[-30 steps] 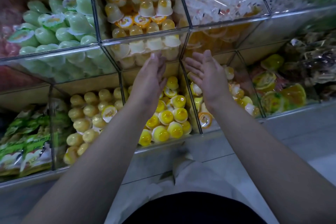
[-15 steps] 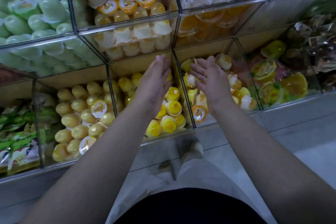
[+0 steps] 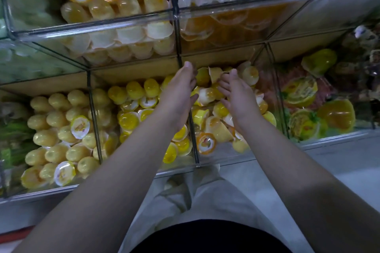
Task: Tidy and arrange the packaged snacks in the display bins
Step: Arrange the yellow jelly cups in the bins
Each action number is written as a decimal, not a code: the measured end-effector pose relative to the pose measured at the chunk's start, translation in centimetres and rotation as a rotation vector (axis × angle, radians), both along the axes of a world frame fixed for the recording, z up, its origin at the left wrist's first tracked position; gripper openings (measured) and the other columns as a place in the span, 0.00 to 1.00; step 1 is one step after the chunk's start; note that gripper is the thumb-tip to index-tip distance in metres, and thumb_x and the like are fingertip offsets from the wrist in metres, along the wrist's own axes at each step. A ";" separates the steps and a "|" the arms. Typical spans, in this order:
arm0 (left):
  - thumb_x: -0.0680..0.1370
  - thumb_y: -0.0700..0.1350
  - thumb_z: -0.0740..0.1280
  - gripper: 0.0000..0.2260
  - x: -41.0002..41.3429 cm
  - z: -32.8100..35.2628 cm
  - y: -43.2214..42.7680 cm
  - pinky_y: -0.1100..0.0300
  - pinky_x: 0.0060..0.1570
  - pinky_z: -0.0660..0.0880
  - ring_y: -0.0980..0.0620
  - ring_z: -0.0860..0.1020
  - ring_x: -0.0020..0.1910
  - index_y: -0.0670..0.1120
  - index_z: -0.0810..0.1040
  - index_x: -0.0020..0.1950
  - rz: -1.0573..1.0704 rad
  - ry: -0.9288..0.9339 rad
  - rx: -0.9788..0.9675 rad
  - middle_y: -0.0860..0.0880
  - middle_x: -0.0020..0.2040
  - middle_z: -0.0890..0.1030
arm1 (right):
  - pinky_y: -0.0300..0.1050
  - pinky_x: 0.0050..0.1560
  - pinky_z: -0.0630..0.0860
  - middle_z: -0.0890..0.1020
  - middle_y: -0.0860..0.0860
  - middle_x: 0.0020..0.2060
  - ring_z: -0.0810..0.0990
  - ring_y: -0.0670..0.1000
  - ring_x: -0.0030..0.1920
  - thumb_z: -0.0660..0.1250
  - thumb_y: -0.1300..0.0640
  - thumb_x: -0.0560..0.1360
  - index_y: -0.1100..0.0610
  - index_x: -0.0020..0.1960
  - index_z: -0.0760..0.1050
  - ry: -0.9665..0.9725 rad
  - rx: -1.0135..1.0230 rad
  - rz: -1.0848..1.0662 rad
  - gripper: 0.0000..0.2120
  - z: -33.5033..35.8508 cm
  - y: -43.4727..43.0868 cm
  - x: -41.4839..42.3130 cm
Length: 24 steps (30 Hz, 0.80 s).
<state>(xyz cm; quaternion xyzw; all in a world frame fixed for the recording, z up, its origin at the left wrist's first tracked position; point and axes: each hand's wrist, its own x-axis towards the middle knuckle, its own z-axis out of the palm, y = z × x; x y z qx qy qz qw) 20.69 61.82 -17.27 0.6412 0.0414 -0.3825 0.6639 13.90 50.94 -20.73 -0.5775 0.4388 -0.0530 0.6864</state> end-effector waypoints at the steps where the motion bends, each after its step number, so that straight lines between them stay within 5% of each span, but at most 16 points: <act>1: 0.83 0.57 0.52 0.24 0.2 -0.4 -0.5 0.55 0.65 0.64 0.51 0.62 0.75 0.48 0.61 0.77 0.005 0.013 0.012 0.49 0.77 0.63 | 0.52 0.67 0.69 0.77 0.49 0.62 0.75 0.49 0.62 0.54 0.37 0.80 0.52 0.68 0.72 0.027 -0.001 0.019 0.25 -0.5 -0.5 0.3; 5: 0.83 0.59 0.52 0.22 0.6 -2.2 -2.0 0.56 0.62 0.65 0.52 0.68 0.70 0.51 0.65 0.75 0.024 0.077 0.066 0.50 0.74 0.67 | 0.60 0.69 0.67 0.73 0.50 0.68 0.72 0.55 0.67 0.53 0.28 0.69 0.48 0.70 0.69 0.188 0.013 0.167 0.36 -2.6 -1.8 1.5; 10: 0.83 0.58 0.52 0.20 0.6 -3.8 -3.3 0.61 0.54 0.68 0.56 0.73 0.63 0.53 0.69 0.71 0.029 0.169 0.146 0.54 0.64 0.75 | 0.58 0.69 0.66 0.69 0.53 0.71 0.69 0.58 0.69 0.57 0.31 0.70 0.52 0.75 0.62 0.279 0.145 0.235 0.40 -5.0 -3.0 2.3; 12: 0.83 0.57 0.54 0.19 0.5 -4.2 -3.6 0.64 0.48 0.70 0.57 0.77 0.56 0.51 0.70 0.70 0.044 0.210 0.192 0.55 0.58 0.77 | 0.53 0.59 0.71 0.70 0.51 0.70 0.71 0.56 0.66 0.57 0.33 0.74 0.52 0.74 0.63 0.264 0.233 0.224 0.35 -5.8 -3.2 2.5; 14: 0.83 0.55 0.55 0.20 0.7 -5.0 -3.9 0.59 0.52 0.70 0.50 0.73 0.67 0.47 0.70 0.71 0.051 0.216 0.233 0.49 0.68 0.74 | 0.48 0.50 0.72 0.73 0.50 0.67 0.74 0.52 0.63 0.56 0.37 0.79 0.51 0.72 0.66 0.241 0.338 0.184 0.27 -6.5 -3.5 2.8; 17: 0.84 0.54 0.55 0.20 1.2 -6.1 -4.3 0.56 0.58 0.68 0.54 0.71 0.67 0.46 0.68 0.73 0.027 0.207 0.263 0.48 0.72 0.71 | 0.43 0.42 0.73 0.78 0.47 0.48 0.76 0.47 0.49 0.52 0.43 0.83 0.50 0.60 0.70 0.198 0.441 0.183 0.15 -6.9 -4.2 3.4; 21: 0.83 0.60 0.52 0.26 1.7 -6.6 -5.0 0.54 0.60 0.66 0.54 0.68 0.68 0.47 0.64 0.76 0.073 0.262 0.244 0.49 0.73 0.69 | 0.48 0.55 0.68 0.74 0.53 0.64 0.71 0.54 0.67 0.51 0.44 0.83 0.51 0.72 0.64 0.184 0.488 0.198 0.21 -6.7 -4.4 3.8; 24: 0.83 0.57 0.52 0.24 1.5 -6.6 -5.1 0.55 0.56 0.68 0.56 0.70 0.57 0.48 0.64 0.76 0.079 0.236 0.243 0.50 0.68 0.72 | 0.50 0.56 0.68 0.74 0.53 0.64 0.71 0.56 0.67 0.52 0.43 0.83 0.53 0.73 0.64 0.187 0.508 0.205 0.23 -6.5 -4.5 3.9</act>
